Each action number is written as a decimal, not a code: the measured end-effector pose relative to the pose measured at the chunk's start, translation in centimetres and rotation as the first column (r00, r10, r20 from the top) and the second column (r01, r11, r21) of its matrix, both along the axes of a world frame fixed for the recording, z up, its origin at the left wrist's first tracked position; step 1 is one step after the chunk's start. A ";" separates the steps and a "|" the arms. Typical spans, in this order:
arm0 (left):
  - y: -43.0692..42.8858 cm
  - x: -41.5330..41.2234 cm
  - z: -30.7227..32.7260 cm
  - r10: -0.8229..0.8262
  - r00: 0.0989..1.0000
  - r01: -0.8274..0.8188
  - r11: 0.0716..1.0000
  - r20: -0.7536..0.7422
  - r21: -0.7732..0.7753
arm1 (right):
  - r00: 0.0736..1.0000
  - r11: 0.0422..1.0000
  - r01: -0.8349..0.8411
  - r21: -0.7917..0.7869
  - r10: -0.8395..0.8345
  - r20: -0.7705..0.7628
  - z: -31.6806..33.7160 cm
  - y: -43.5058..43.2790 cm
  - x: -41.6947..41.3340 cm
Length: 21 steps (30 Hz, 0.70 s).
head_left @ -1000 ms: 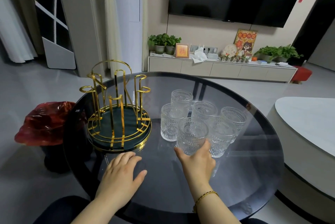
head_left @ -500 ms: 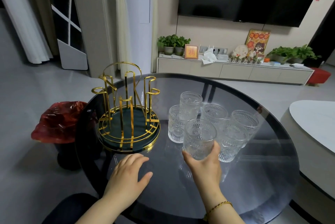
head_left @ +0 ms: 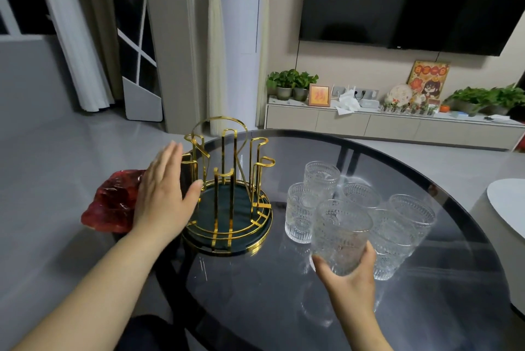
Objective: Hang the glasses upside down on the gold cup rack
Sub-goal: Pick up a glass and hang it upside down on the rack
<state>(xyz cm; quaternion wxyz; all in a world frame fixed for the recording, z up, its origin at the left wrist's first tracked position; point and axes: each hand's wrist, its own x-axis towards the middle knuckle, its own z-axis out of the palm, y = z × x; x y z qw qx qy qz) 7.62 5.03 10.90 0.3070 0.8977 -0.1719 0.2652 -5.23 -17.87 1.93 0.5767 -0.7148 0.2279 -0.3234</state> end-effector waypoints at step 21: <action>0.7 2.4 -1.8 -0.098 0.995 0.098 0.995 0.010 0.013 | 0.864 0.809 -0.501 -0.307 0.488 -0.124 26.1 3.3 13.9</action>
